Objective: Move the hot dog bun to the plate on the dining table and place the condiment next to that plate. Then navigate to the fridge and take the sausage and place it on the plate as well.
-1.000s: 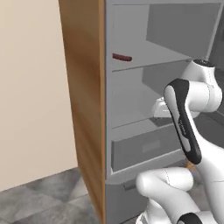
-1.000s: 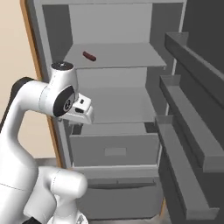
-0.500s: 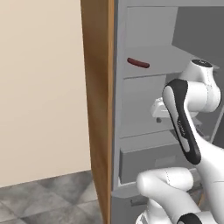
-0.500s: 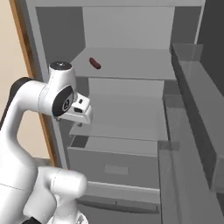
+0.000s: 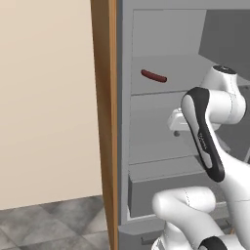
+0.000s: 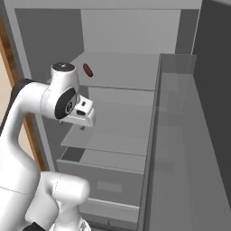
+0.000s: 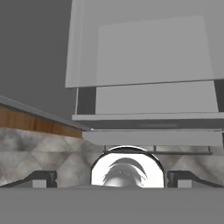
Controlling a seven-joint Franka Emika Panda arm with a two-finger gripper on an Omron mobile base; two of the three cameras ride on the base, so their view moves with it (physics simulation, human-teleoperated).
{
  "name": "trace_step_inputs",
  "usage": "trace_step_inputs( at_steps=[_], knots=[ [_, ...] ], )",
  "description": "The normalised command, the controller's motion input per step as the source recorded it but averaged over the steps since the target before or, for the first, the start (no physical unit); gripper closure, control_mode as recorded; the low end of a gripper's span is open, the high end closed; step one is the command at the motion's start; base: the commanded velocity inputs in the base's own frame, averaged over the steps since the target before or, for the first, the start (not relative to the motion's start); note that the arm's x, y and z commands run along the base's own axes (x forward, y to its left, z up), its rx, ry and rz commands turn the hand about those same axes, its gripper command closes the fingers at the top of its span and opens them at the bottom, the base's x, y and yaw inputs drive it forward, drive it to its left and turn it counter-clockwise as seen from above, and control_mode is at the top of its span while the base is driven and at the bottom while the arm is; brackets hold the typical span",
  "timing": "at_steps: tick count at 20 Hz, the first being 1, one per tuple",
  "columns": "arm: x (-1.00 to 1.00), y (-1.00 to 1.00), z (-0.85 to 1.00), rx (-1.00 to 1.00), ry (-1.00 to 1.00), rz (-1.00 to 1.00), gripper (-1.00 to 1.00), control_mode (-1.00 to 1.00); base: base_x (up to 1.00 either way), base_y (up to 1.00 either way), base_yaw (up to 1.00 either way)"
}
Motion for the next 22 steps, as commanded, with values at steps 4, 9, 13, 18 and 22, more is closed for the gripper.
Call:
trace_step_inputs(
  at_steps=[4,9,13,18,22],
  knots=[
    [0.05,0.0,0.02,-0.05,-0.12,0.05,-1.0,-1.0,0.31,-0.06,0.05],
    [-0.55,0.0,0.46,-0.1,-0.65,0.12,-1.0,-1.0,0.0,0.0,0.0],
    [-0.51,0.01,0.58,-0.11,-0.53,0.07,-1.0,-1.0,0.0,0.0,0.0],
    [-0.09,0.22,0.79,-0.09,-0.22,0.02,-1.0,-1.0,0.0,0.0,0.0],
    [0.47,0.15,0.83,-0.01,-0.03,0.02,-1.0,-1.0,0.0,0.0,0.0]
  ],
)
